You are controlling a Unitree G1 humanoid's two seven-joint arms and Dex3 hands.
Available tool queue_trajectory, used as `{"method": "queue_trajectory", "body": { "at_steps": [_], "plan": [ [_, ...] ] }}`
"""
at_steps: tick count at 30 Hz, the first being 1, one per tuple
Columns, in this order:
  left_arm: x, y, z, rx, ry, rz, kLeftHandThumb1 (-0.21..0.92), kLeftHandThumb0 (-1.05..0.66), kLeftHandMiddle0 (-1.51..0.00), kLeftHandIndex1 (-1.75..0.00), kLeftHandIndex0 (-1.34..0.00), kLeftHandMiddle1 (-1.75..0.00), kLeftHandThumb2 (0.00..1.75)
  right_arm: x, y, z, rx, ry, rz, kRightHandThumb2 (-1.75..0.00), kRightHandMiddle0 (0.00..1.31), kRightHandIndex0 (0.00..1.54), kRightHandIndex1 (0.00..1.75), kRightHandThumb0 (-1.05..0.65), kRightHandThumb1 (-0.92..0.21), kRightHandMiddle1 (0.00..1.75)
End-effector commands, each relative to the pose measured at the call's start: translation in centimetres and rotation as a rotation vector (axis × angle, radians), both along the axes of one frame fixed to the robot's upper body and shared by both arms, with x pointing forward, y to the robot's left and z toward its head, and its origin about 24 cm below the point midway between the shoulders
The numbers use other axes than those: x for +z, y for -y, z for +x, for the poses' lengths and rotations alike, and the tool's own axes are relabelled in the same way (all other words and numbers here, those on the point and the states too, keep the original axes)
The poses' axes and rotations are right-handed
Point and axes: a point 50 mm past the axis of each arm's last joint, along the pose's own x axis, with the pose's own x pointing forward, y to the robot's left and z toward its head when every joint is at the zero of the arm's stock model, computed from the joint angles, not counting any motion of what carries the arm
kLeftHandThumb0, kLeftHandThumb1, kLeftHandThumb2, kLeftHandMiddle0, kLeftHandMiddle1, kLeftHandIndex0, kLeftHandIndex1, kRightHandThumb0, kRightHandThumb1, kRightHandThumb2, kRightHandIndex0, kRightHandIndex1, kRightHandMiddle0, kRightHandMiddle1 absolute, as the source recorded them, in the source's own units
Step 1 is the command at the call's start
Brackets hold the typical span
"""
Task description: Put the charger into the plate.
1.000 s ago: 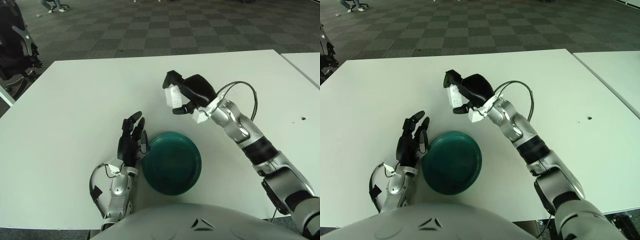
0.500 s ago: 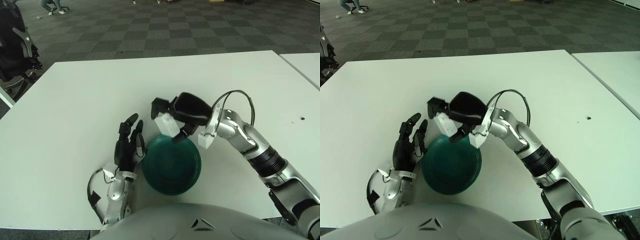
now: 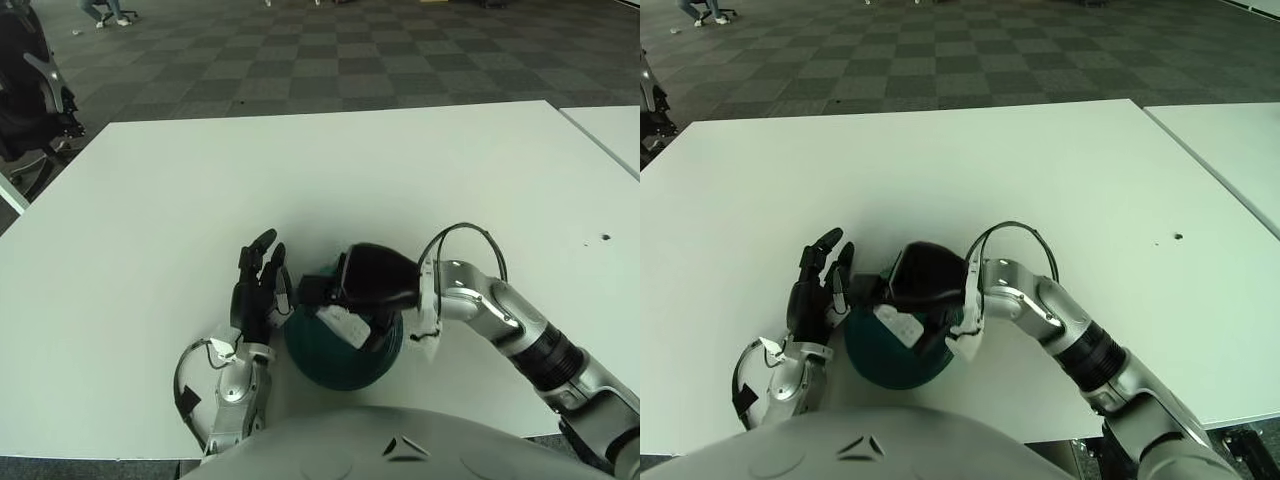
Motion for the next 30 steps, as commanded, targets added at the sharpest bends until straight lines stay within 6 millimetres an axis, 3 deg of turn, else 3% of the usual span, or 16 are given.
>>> {"method": "queue_trajectory", "body": {
  "at_steps": [1,10,24,30],
  "plan": [
    [-1.2,0.7,-0.9,0.013,-0.095,-0.032,0.92,-0.8,-0.38,-0.86,-0.01,-0.01,0.88,-0.4,0.0,0.2,0.035,0.055,-0.059,-0.9,0.37,1.03,1.75,-0.39,-0.64,1.75],
    [-1.8,0.5,-0.9,0.019,-0.097,0.007,0.92,-0.81,-0.39,-0.85,-0.01,-0.01,0.92,-1.3,0.3,0.4,0.082,0.15,-0.154,-0.95,0.4,1.0,1.75,-0.4,-0.6,1.75],
    [-1.9,0.5,-0.7,0.024,-0.085,0.019,0.92,-0.82,-0.39,-0.85,-0.01,0.0,0.95,-1.7,0.3,0.7,0.101,0.177,-0.148,-1.0,0.42,1.05,1.75,-0.41,-0.57,1.75],
    [-1.9,0.5,-0.7,0.029,-0.086,0.011,0.92,-0.82,-0.38,-0.85,-0.01,0.0,0.95,-2.0,0.6,1.1,0.037,0.191,-0.111,-0.87,0.36,0.79,1.75,-0.39,-0.66,1.75]
  ]
}}
